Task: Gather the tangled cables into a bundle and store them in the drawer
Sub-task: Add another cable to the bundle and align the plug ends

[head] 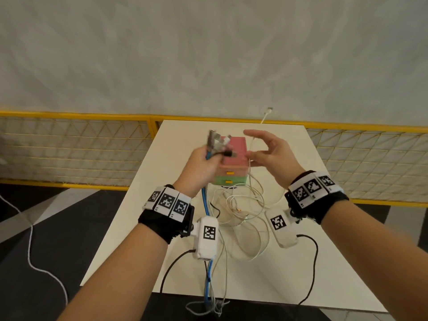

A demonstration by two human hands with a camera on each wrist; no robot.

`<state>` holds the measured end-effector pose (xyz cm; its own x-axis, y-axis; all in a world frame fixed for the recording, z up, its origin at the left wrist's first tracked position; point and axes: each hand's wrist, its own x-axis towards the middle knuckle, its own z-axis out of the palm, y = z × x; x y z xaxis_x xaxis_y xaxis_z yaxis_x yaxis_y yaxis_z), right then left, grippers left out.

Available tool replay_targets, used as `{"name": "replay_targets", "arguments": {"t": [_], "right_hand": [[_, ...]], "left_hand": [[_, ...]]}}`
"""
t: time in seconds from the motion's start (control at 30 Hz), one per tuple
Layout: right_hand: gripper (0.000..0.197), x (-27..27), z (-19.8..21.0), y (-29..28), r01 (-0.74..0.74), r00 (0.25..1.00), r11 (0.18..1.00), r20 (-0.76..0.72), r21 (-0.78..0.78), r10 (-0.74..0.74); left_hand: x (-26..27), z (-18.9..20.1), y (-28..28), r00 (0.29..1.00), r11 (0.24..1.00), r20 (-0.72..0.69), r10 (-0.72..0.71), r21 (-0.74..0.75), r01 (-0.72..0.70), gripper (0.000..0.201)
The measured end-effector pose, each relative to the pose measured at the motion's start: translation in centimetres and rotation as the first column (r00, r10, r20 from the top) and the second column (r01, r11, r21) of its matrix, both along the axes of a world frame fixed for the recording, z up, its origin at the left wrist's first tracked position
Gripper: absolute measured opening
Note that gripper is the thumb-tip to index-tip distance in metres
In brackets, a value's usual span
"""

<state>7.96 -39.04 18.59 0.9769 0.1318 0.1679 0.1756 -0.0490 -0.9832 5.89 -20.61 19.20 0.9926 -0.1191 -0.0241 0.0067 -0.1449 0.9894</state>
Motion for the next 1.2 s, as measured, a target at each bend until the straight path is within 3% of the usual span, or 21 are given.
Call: {"name": "replay_targets", "arguments": {"t": [0.1, 0.2, 0.37, 0.47, 0.6, 0.7, 0.8, 0.9, 0.97, 1.07, 1.13, 1.2], "right_hand": [[0.049, -1.6, -0.2, 0.8, -0.131, 0.990, 0.969, 0.020, -0.208, 0.138], [0.046, -3.1, -0.4, 1.5, -0.244, 0.958, 0.909, 0.061, -0.338, 0.279], [0.049, -3.9, -1.0, 1.7, -0.301, 0.917, 0.823, 0.092, -0.482, 0.389], [0.045, -4.1, -1.0, 1.5, -0.296, 0.920, 0.819, 0.085, -0.491, 0.383], [0.027, -4.7, -1.1, 1.3, -0.305, 0.933, 0.853, 0.045, -0.425, 0.356], [0.026, -4.9, -1.5, 1.4, -0.294, 0.951, 0.907, 0.006, -0.302, 0.310], [0.011, -4.9, -2.0, 0.7, -0.277, 0.951, 0.857, 0.005, -0.435, 0.310], [0.027, -4.5, -2.7, -1.4, -0.239, 0.960, 0.778, -0.022, -0.581, 0.278], [0.029, -4.2, -2.9, -3.0, -0.189, 0.976, 0.747, -0.036, -0.638, 0.216], [0.030, -4.1, -1.8, -4.0, -0.058, 0.991, 0.716, 0.048, -0.696, 0.127], [0.029, -4.1, -0.1, -3.4, 0.021, 0.982, 0.730, 0.152, -0.683, 0.114], [0.027, -3.9, 1.6, -2.7, 0.074, 0.966, 0.755, 0.235, -0.651, 0.109]], "left_hand": [[1.3, 0.1, -0.3, 0.989, 0.976, -0.051, 0.136, -0.165, -0.143, 0.037], [1.8, 0.9, -0.8, 0.977, 0.953, -0.089, 0.191, -0.222, -0.207, 0.039], [1.9, 1.2, -1.1, 0.993, 0.953, -0.094, 0.066, -0.290, -0.091, 0.030], [1.5, 1.2, -1.5, 0.998, 0.946, -0.056, -0.031, -0.325, 0.012, 0.028], [1.1, 1.2, -2.0, 0.996, 0.963, -0.035, -0.083, -0.259, 0.071, 0.020], [1.2, 1.5, -2.1, 0.999, 0.976, -0.017, -0.044, -0.213, 0.039, 0.036], [1.5, 2.2, -1.6, 0.997, 0.972, 0.044, 0.069, -0.227, -0.057, 0.045], [1.6, 3.4, -0.1, 0.985, 0.900, 0.027, 0.170, -0.412, -0.144, 0.039], [1.7, 4.0, 1.0, 0.971, 0.881, 0.044, 0.233, -0.432, -0.192, 0.038], [1.0, 4.6, 0.9, 0.975, 0.953, 0.093, 0.203, -0.249, -0.174, 0.031], [-0.3, 4.8, -0.3, 0.988, 0.999, 0.144, 0.051, 0.004, -0.052, 0.021], [-1.3, 4.8, -1.7, 0.985, 0.967, 0.127, -0.119, 0.238, 0.086, 0.017]]}}
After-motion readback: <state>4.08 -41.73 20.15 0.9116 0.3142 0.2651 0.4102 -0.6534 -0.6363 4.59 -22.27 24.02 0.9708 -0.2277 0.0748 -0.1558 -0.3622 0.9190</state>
